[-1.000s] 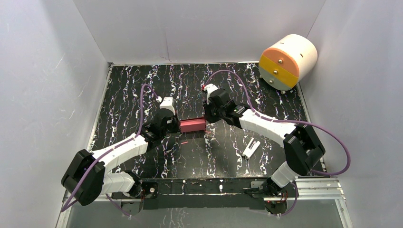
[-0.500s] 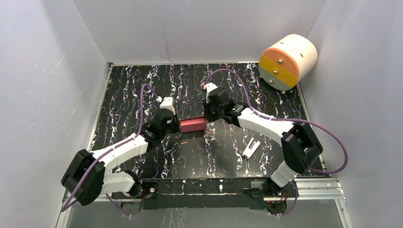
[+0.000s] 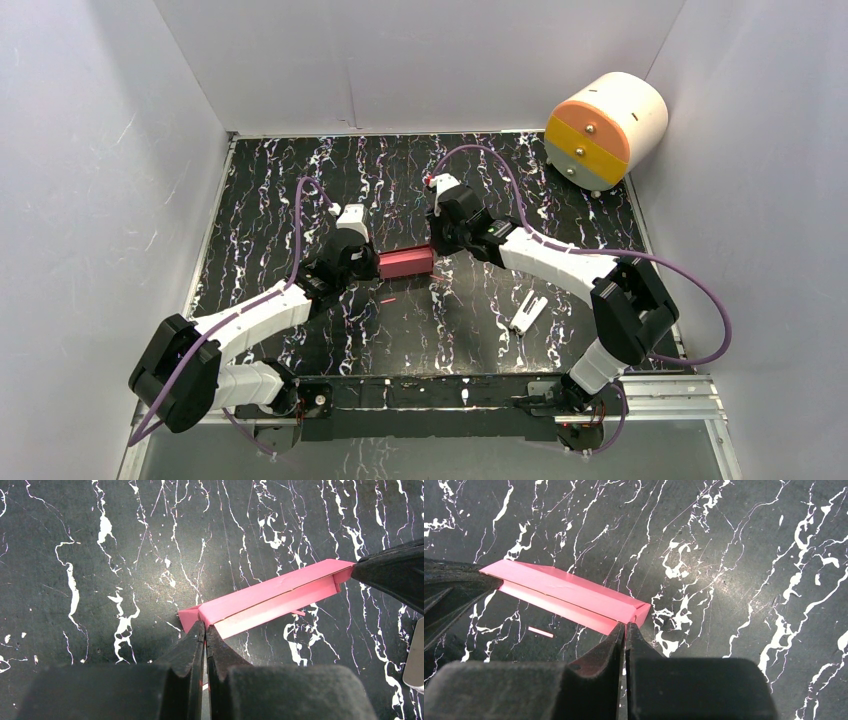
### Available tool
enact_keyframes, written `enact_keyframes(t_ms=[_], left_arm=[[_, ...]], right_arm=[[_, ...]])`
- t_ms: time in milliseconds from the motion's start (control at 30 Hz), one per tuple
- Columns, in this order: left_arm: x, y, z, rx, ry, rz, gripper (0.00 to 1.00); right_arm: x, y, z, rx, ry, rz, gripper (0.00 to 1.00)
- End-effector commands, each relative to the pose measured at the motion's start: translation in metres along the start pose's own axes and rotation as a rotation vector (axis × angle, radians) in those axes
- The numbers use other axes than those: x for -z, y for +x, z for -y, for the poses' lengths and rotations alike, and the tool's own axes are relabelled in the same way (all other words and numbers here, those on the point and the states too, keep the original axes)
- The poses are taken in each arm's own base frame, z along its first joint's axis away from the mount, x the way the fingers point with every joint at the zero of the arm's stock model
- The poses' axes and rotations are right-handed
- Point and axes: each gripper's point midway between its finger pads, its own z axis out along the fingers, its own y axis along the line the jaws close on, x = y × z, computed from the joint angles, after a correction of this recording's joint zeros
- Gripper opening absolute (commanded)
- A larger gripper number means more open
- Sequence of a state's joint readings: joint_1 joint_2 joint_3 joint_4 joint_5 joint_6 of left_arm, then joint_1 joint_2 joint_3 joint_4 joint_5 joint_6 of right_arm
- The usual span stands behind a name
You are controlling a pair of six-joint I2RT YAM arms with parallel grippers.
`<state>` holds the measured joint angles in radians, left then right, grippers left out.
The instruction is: Fold the paper box
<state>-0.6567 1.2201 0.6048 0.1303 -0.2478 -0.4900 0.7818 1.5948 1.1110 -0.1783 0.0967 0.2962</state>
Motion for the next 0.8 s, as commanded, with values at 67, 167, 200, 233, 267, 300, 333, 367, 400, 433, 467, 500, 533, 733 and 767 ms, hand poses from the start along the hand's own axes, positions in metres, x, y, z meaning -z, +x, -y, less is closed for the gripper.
enact_keyframes(t_ms=[67, 167, 200, 233, 267, 300, 333, 367, 400, 433, 467, 500, 533, 733, 767], left_arm=[[0.005, 0.028, -0.013, -0.046, -0.039, -0.102, 0.0], [0.006, 0.027, -0.013, -0.046, -0.04, -0.1, 0.0], [0.006, 0.027, -0.013, -0.046, -0.039, -0.099, 0.0], [0.006, 0.027, -0.013, -0.046, -0.039, -0.099, 0.0], [0.006, 0.028, -0.013, -0.046, -0.04, -0.1, 0.0], [0.006, 0.027, -0.013, -0.046, -0.039, -0.099, 0.0], [0.006, 0.027, -0.013, -0.046, -0.038, -0.099, 0.0], [0.006, 0.027, -0.012, -0.045, -0.037, -0.098, 0.0], [0.006, 0.027, -0.012, -0.045, -0.037, -0.099, 0.0], [0.006, 0.027, -0.012, -0.045, -0.037, -0.098, 0.0], [0.006, 0.027, -0.012, -0.045, -0.037, -0.098, 0.0], [0.006, 0.027, -0.013, -0.045, -0.037, -0.099, 0.0], [0.006, 0.027, -0.013, -0.046, -0.038, -0.1, 0.0], [0.005, 0.028, -0.012, -0.044, -0.037, -0.104, 0.0], [0.005, 0.028, -0.012, -0.045, -0.037, -0.104, 0.0]], right_arm=[[0.001, -0.013, 0.009, -0.026, 0.07, 0.034, 0.17], [0.001, -0.012, 0.01, -0.028, 0.073, 0.036, 0.17], [0.0, -0.012, 0.009, -0.03, 0.066, 0.036, 0.18], [0.0, -0.013, 0.007, -0.03, 0.056, 0.035, 0.18], [-0.001, -0.012, 0.006, -0.029, 0.049, 0.031, 0.19], [-0.002, -0.012, 0.004, -0.029, 0.037, 0.029, 0.19], [-0.002, -0.012, 0.0, -0.027, 0.022, 0.028, 0.19], [-0.002, -0.013, -0.003, -0.027, 0.005, 0.03, 0.19], [-0.001, -0.014, -0.005, -0.028, -0.011, 0.034, 0.21], [0.001, -0.016, -0.007, -0.03, -0.018, 0.04, 0.23], [0.003, -0.018, -0.007, -0.031, -0.02, 0.048, 0.25], [0.005, -0.02, -0.007, -0.033, -0.019, 0.061, 0.25], [0.008, -0.022, -0.008, -0.035, -0.021, 0.071, 0.25], [0.008, -0.024, -0.009, -0.029, -0.03, 0.075, 0.25], [0.007, -0.023, -0.01, -0.029, -0.036, 0.072, 0.24]])
